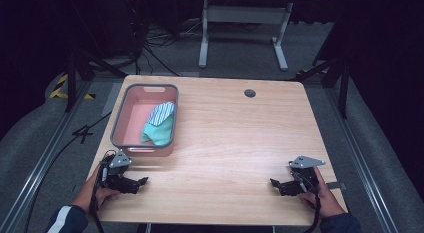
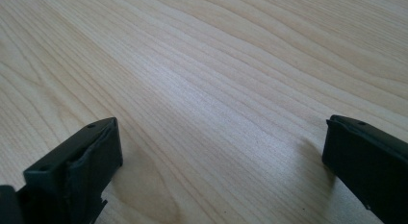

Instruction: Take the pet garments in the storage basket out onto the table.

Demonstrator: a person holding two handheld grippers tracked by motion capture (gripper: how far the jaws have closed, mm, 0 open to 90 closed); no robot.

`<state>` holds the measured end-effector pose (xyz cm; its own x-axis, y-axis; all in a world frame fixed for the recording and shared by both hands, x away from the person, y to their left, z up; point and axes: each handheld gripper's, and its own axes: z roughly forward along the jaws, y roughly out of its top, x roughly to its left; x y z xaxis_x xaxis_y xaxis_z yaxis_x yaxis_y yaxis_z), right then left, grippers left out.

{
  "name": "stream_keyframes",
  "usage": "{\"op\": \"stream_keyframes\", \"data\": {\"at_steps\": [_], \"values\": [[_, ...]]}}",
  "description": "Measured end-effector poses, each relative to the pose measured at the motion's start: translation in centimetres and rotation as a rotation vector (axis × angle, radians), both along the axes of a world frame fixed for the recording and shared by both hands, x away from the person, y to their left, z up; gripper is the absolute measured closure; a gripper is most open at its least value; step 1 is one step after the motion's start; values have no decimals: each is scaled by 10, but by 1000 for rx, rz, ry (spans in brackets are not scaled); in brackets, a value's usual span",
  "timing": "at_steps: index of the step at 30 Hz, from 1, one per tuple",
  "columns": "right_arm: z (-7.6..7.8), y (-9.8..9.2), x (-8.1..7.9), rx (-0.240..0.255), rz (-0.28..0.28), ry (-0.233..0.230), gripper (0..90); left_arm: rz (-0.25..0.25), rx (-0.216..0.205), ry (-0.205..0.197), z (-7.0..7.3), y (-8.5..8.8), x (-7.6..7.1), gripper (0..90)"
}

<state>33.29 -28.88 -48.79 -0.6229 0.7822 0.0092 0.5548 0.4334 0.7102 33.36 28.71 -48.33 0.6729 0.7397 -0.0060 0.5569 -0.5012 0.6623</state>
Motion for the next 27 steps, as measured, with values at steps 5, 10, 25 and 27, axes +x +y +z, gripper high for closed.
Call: {"op": "stream_keyframes", "data": {"at_steps": [5,10,25,27], "values": [[0,0,0,0,-2,0,5,-24,-8,4,-1,1,2,0],[0,0,1,-1,3,0,5,-28,-4,3,0,2,1,0],[0,-1,-2,-1,-15,1,5,-107,108,50,27,0,-8,176],[0,-1,-2,-1,-15,1,5,-105,105,43,33,0,-10,205]]}}
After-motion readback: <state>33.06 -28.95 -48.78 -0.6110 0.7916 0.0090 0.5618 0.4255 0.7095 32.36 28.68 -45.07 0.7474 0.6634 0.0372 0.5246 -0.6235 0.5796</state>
